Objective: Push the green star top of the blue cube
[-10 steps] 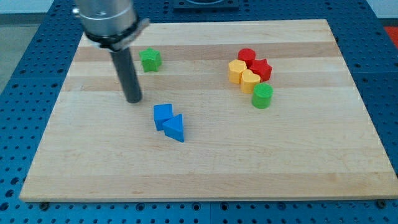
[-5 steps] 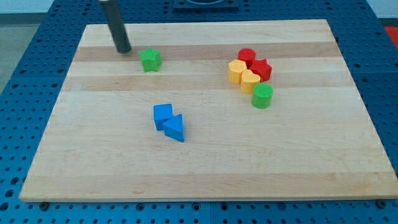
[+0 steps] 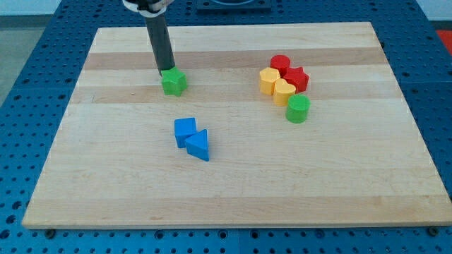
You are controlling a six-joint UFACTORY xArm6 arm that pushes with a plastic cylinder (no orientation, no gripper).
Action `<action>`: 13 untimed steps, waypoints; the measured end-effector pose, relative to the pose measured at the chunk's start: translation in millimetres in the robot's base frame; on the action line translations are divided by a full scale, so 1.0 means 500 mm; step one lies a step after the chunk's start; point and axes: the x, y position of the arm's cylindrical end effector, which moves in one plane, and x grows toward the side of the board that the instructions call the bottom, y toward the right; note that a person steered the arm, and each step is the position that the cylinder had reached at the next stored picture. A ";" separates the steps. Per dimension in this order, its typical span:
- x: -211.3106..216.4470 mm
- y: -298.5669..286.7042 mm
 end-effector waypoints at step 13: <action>0.217 0.081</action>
